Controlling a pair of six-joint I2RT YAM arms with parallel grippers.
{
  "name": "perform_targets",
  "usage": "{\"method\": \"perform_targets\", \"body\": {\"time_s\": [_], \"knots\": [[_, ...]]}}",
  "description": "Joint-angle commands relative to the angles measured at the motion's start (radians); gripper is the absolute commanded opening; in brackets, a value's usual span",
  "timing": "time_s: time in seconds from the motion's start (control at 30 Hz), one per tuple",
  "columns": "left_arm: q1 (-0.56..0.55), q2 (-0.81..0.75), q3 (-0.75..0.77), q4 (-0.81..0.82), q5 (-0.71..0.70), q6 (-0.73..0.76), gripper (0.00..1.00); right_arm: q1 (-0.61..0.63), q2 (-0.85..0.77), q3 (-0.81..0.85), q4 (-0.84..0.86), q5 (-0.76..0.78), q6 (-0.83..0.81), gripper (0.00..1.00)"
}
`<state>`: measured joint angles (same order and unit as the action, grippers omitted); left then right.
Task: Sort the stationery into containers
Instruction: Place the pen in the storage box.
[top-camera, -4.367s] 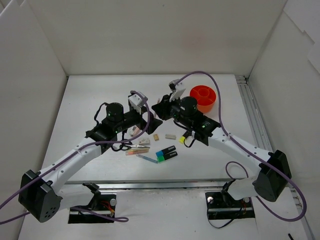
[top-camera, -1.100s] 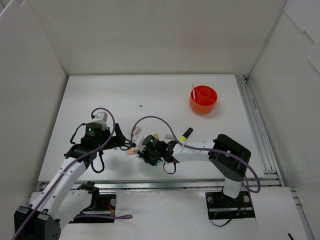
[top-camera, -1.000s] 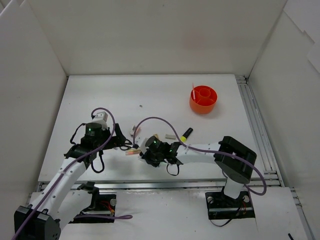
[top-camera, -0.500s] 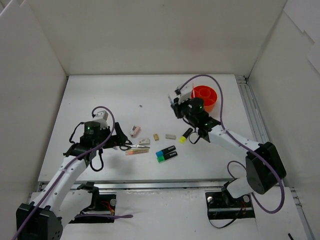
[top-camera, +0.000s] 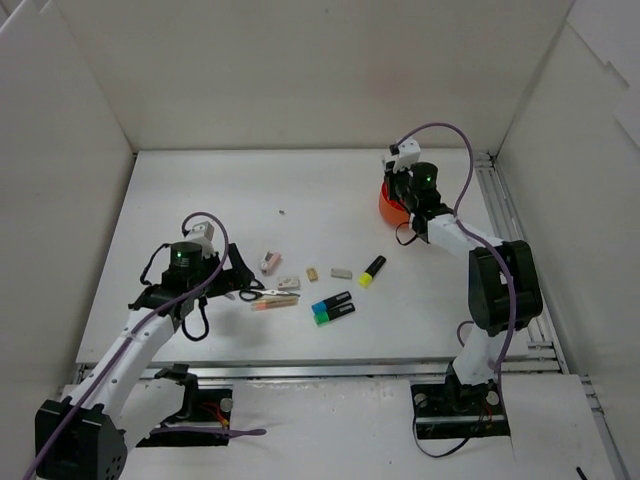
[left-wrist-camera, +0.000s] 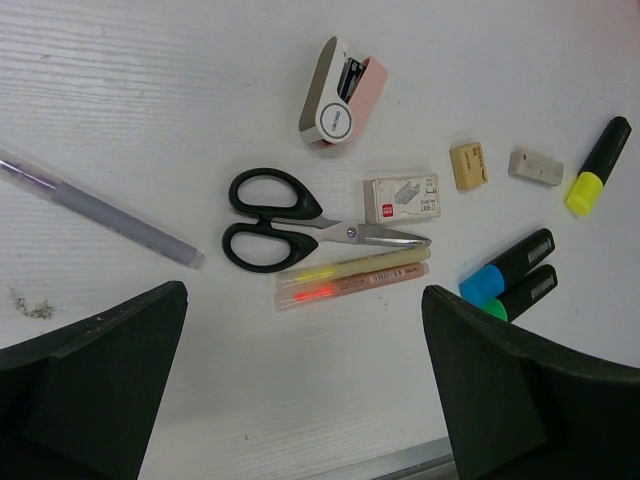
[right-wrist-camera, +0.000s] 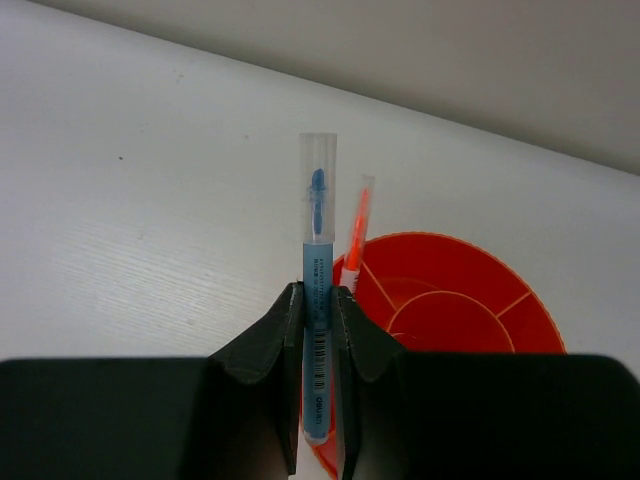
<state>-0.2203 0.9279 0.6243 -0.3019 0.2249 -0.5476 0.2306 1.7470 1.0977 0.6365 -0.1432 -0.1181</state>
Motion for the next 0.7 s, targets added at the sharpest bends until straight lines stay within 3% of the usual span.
{"method": "perform_targets", "body": {"time_s": [0.0, 0.67], "knots": [[0.007, 0.022, 0.055, 0.060, -0.018, -0.026, 1.00, -0.017, 0.032, 0.083, 0.100, -0.044, -0.041, 0.01], [0.007, 0.049, 0.061, 0.083, -0.033, -0.017, 1.00, -0.027, 0.151, 0.093, 0.146, 0.010, -0.072, 0.12]]}}
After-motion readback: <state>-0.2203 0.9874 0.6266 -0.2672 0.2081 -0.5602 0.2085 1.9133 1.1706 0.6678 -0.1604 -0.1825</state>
